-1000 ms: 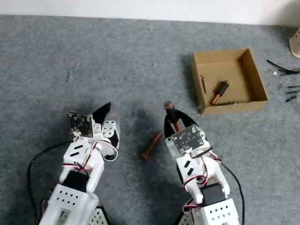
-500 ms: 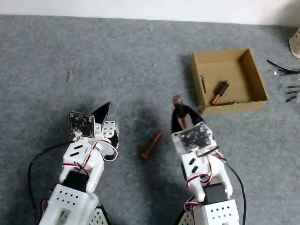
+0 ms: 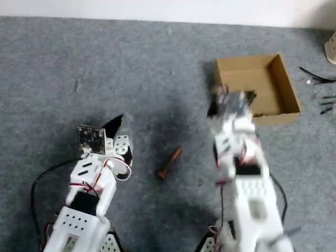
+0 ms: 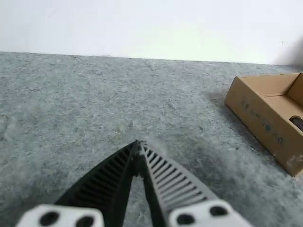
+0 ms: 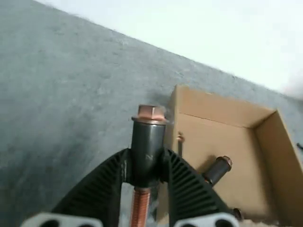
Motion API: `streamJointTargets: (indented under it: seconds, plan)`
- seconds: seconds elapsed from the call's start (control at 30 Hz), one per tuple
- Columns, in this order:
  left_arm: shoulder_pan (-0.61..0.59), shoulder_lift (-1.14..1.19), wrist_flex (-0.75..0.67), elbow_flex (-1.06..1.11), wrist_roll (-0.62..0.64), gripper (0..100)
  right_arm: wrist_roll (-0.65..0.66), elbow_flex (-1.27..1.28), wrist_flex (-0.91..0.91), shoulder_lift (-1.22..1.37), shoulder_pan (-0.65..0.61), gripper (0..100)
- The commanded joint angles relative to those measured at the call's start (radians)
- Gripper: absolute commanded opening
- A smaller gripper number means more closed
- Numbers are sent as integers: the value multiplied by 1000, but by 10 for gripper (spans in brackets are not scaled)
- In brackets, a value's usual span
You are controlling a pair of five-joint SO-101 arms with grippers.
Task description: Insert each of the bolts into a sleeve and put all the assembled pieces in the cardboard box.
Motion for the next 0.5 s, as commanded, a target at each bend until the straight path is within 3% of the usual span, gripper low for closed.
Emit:
streamJointTargets:
  seconds: [0.0,0.2,0.47]
  plan:
    - [-22,-2,-2,4,-11,7,-195,-354,-45,361,107,5]
    - [-19,-2,-2,4,-11,7,-471,-575,-47,700,240,5]
    - [-18,-2,-2,4,-11,7,-505,-588,-51,869,257,8]
